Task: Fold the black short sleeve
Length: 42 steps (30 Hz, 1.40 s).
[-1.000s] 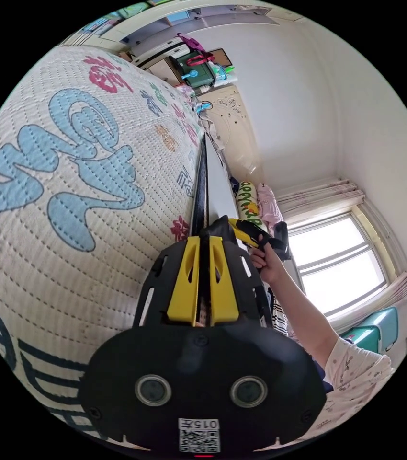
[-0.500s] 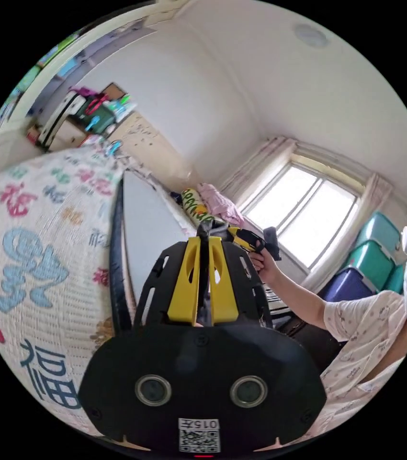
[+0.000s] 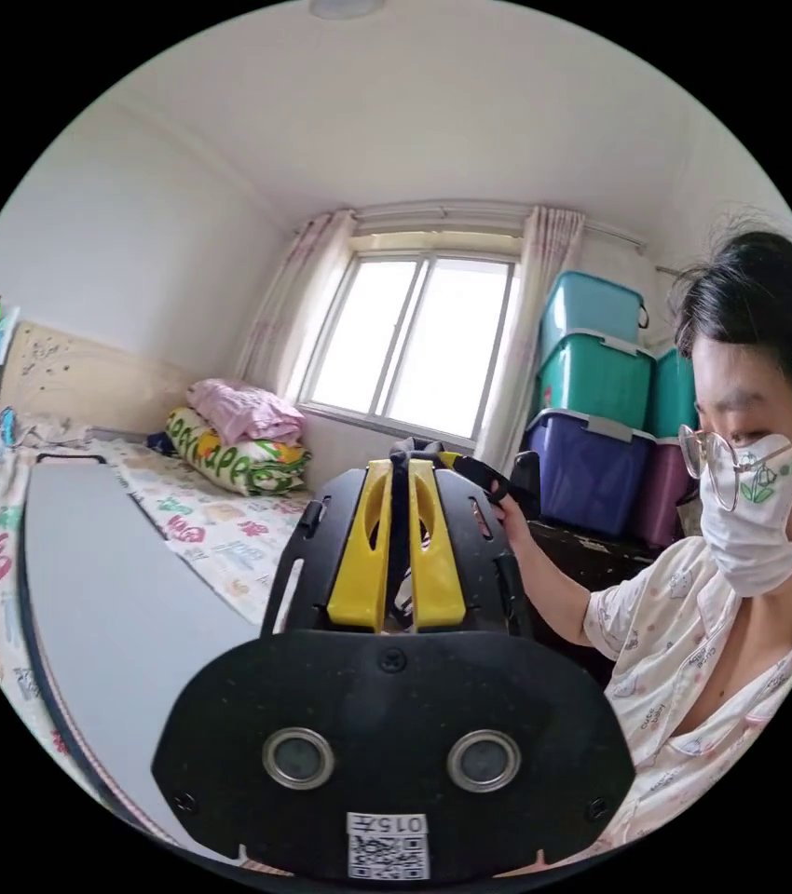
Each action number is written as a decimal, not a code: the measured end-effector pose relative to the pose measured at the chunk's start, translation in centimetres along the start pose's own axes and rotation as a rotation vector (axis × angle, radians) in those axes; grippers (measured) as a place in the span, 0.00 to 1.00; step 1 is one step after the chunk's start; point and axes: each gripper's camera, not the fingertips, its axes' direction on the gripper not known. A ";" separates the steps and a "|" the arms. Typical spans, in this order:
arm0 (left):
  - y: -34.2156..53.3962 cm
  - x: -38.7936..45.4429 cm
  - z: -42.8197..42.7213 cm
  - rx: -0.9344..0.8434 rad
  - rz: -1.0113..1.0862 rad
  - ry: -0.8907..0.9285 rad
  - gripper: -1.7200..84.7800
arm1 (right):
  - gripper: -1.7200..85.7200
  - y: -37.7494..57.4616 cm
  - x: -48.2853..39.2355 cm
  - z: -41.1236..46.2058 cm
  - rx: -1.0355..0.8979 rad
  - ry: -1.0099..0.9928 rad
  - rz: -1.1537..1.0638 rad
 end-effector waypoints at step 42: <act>-3.4 -6.5 5.4 -0.226 -0.214 -0.453 0.09 | 0.01 3.5 59.1 31.9 -0.647 1.512 -0.165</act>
